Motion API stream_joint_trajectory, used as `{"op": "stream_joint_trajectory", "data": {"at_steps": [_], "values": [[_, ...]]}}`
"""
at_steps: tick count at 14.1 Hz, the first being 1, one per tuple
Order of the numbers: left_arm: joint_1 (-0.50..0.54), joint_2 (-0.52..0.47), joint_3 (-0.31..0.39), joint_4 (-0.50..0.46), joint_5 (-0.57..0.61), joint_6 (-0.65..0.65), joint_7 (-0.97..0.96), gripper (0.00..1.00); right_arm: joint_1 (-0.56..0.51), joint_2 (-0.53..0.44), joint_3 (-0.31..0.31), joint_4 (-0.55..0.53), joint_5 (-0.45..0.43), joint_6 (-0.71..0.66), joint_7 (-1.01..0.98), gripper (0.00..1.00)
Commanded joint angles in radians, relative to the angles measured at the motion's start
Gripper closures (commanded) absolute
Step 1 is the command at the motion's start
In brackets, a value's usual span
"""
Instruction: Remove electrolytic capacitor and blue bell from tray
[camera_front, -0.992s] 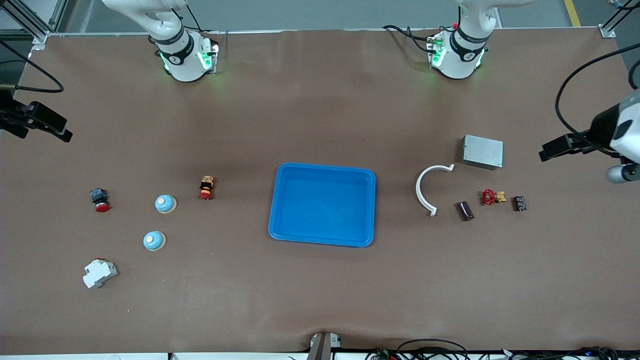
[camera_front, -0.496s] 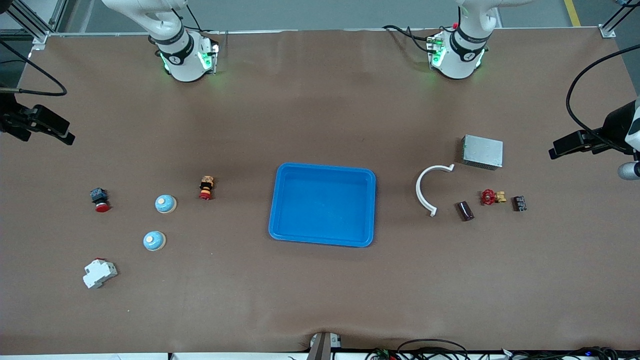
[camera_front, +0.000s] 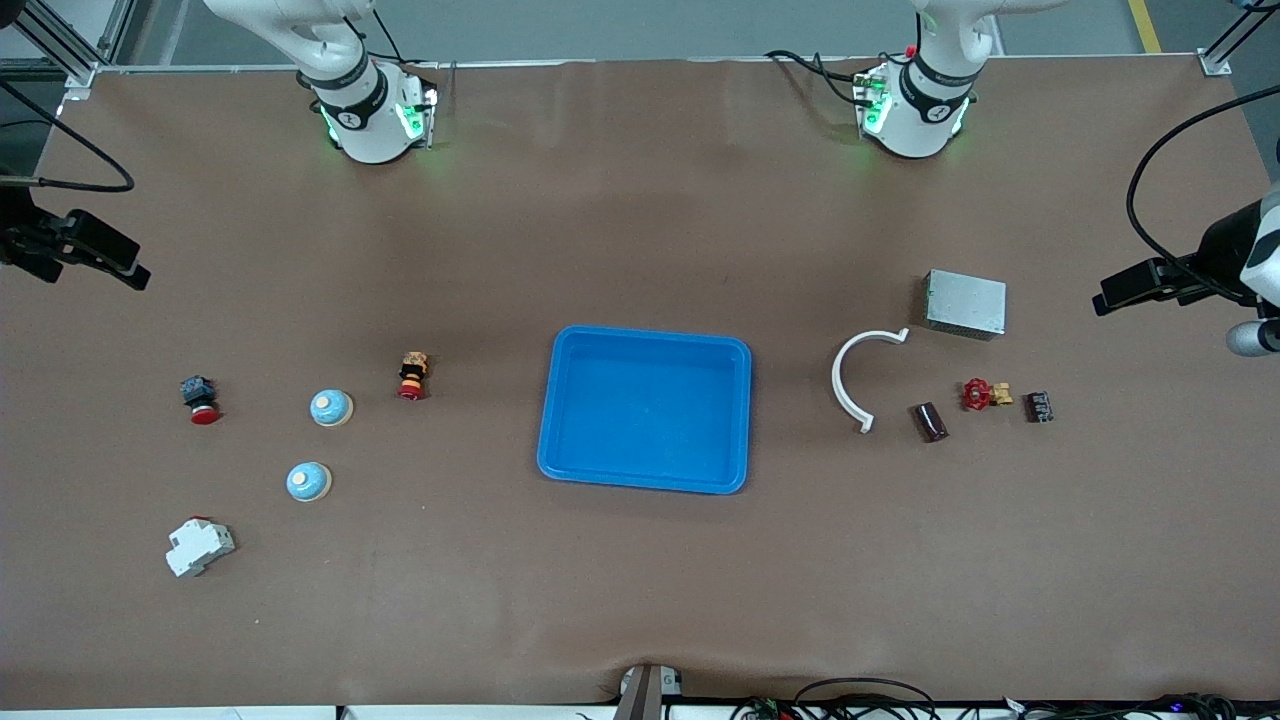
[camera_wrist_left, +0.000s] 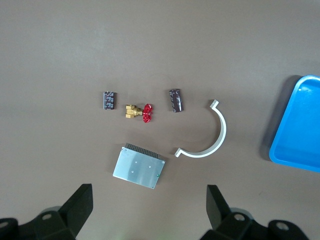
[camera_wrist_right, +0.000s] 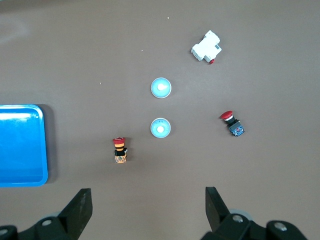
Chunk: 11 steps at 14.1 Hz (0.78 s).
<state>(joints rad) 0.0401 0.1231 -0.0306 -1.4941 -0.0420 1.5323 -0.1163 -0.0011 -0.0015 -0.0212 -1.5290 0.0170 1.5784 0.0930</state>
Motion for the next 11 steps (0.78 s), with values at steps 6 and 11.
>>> {"op": "stream_joint_trajectory", "data": {"at_steps": [6,11], "values": [[-0.011,-0.010,0.002,-0.015,-0.004,0.012,0.020,0.00,0.003,-0.023,0.004,-0.022,-0.003,0.015,0.013,0.00],[-0.005,-0.002,0.002,-0.015,-0.004,0.014,0.020,0.00,0.003,-0.023,0.004,-0.022,-0.003,0.014,0.013,0.00]]}}
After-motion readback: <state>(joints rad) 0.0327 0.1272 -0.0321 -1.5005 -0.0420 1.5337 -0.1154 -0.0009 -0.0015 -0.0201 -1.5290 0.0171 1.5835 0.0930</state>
